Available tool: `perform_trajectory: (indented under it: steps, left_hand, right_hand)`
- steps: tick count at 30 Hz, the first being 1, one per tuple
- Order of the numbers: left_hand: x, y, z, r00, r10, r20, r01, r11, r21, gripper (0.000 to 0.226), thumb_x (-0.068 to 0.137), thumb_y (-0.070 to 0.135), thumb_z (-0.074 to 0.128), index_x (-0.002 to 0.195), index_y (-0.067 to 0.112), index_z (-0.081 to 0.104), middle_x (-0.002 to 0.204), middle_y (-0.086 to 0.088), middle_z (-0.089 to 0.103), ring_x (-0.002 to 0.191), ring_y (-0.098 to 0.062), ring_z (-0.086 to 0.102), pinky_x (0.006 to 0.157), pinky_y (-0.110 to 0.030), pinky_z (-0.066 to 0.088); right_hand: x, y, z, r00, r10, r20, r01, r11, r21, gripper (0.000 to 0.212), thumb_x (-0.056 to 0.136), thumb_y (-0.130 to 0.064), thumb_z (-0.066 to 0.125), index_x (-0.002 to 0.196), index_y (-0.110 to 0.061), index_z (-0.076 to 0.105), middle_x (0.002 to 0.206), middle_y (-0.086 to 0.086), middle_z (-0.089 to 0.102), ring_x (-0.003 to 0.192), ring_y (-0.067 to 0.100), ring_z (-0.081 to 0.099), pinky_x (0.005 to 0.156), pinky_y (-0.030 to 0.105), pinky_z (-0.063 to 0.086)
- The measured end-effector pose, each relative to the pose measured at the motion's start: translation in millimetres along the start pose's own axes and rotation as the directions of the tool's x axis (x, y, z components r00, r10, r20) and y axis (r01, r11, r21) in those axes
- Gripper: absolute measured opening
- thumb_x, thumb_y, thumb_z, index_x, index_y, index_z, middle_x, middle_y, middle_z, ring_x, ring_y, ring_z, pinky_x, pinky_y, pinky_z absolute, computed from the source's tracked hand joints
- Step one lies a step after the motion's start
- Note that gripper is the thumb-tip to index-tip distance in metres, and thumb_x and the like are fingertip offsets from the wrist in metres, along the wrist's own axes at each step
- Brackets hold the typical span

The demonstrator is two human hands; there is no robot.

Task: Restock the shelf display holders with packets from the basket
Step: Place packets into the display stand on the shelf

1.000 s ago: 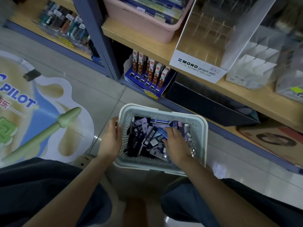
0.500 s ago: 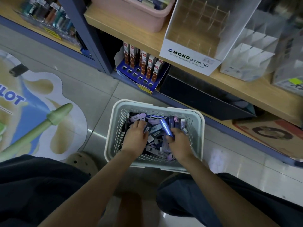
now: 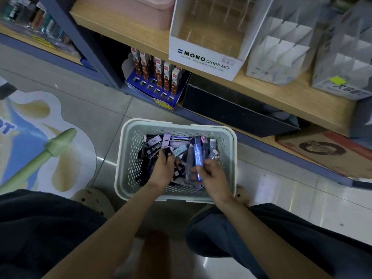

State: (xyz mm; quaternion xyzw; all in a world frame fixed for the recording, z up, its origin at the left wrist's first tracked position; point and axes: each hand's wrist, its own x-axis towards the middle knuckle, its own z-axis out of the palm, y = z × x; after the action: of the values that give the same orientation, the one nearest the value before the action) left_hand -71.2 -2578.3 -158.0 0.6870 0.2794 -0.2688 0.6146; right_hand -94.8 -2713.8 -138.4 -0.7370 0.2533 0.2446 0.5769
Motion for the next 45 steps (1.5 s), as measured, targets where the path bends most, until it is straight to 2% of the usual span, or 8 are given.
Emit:
perform_trajectory:
  steps: [7, 10, 14, 25, 28, 34, 41, 45]
  left_hand:
    - [-21.9, 16.8, 5.3, 0.996, -0.016, 0.091, 0.026, 0.994, -0.108, 0.037, 0.098, 0.032, 0.044, 0.126, 0.01, 0.049, 0.117, -0.004, 0.058, 0.11, -0.015, 0.055, 0.1, -0.033, 0.039]
    - [-21.9, 16.2, -4.5, 0.997, 0.073, 0.031, -0.071, 0.996, -0.059, 0.021, 0.098, 0.024, 0.043, 0.088, 0.007, 0.05, 0.076, -0.004, 0.059, 0.072, -0.015, 0.059, 0.076, -0.032, 0.047]
    - [-20.8, 14.7, -20.3, 0.993, 0.121, 0.003, -0.12, 0.987, -0.103, 0.017, 0.098, 0.018, 0.045, 0.092, 0.001, 0.046, 0.065, -0.007, 0.056, 0.053, -0.009, 0.061, 0.055, -0.021, 0.052]
    - [-25.1, 6.3, -31.7, 0.99, 0.144, 0.012, -0.144, 0.989, 0.015, 0.019, 0.097, 0.02, 0.046, 0.093, 0.001, 0.048, 0.066, -0.004, 0.057, 0.054, -0.012, 0.061, 0.06, -0.027, 0.054]
    - [-24.8, 6.1, -30.0, 0.987, 0.161, 0.005, -0.161, 0.986, 0.041, 0.014, 0.095, 0.016, 0.049, 0.094, 0.002, 0.046, 0.066, -0.005, 0.051, 0.051, -0.008, 0.057, 0.06, -0.027, 0.054]
    - [-24.5, 4.0, -28.1, 0.992, 0.124, -0.019, -0.121, 0.985, 0.126, 0.02, 0.095, 0.016, 0.052, 0.078, 0.005, 0.046, 0.061, -0.006, 0.045, 0.042, -0.003, 0.049, 0.049, -0.019, 0.049]
    - [-26.9, 17.4, -16.8, 0.998, 0.055, 0.025, -0.056, 0.998, 0.018, 0.014, 0.096, 0.015, 0.05, 0.101, 0.003, 0.055, 0.094, -0.013, 0.064, 0.087, -0.025, 0.063, 0.083, -0.038, 0.054]
    - [-44.0, 33.3, -7.2, 0.983, 0.134, 0.127, -0.144, 0.986, 0.079, 0.009, 0.096, 0.015, 0.05, 0.1, 0.011, 0.057, 0.07, 0.0, 0.056, 0.062, -0.011, 0.054, 0.071, -0.033, 0.052]
  right_hand:
    - [-15.8, -9.5, 19.9, 0.98, -0.195, 0.031, 0.197, 0.977, -0.078, 0.009, 0.085, -0.013, 0.068, 0.078, -0.015, 0.062, 0.072, -0.009, 0.064, 0.067, -0.001, 0.061, 0.067, 0.013, 0.048]
    - [-4.2, -1.1, 12.1, 0.965, -0.262, -0.008, 0.248, 0.921, -0.302, 0.017, 0.09, -0.022, 0.06, 0.103, -0.011, 0.062, 0.097, -0.005, 0.062, 0.084, -0.004, 0.056, 0.077, 0.01, 0.038]
    - [20.9, 11.7, -0.8, 0.984, -0.126, -0.125, 0.057, 0.892, -0.448, 0.054, 0.092, -0.014, 0.057, 0.138, -0.005, 0.032, 0.137, 0.01, 0.039, 0.124, 0.019, 0.039, 0.094, 0.013, 0.024]
    - [63.3, 10.4, 22.3, 0.995, 0.005, -0.105, -0.049, 0.906, -0.421, 0.057, 0.084, -0.018, 0.068, 0.131, -0.002, 0.039, 0.139, 0.014, 0.032, 0.127, 0.028, 0.037, 0.097, 0.024, 0.031]
    - [63.1, 9.8, 23.4, 0.996, 0.063, -0.071, -0.089, 0.872, -0.481, 0.036, 0.089, -0.016, 0.064, 0.117, 0.0, 0.048, 0.148, 0.017, 0.022, 0.13, 0.028, 0.036, 0.069, 0.012, 0.028]
    - [57.0, -3.6, 9.8, 0.983, 0.167, -0.072, -0.179, 0.957, -0.229, 0.038, 0.095, -0.008, 0.052, 0.13, -0.001, 0.037, 0.127, 0.017, 0.052, 0.103, 0.023, 0.055, 0.071, 0.022, 0.046]
    - [24.4, -37.1, 2.6, 0.987, 0.133, 0.094, -0.127, 0.99, -0.063, 0.032, 0.094, -0.018, 0.056, 0.123, -0.006, 0.051, 0.123, 0.0, 0.056, 0.117, 0.018, 0.051, 0.096, 0.038, 0.041]
    - [6.1, -52.3, 4.4, 0.994, 0.067, 0.091, -0.068, 0.998, 0.01, 0.026, 0.093, -0.018, 0.056, 0.114, -0.003, 0.06, 0.112, 0.015, 0.066, 0.106, 0.028, 0.061, 0.095, 0.04, 0.046]
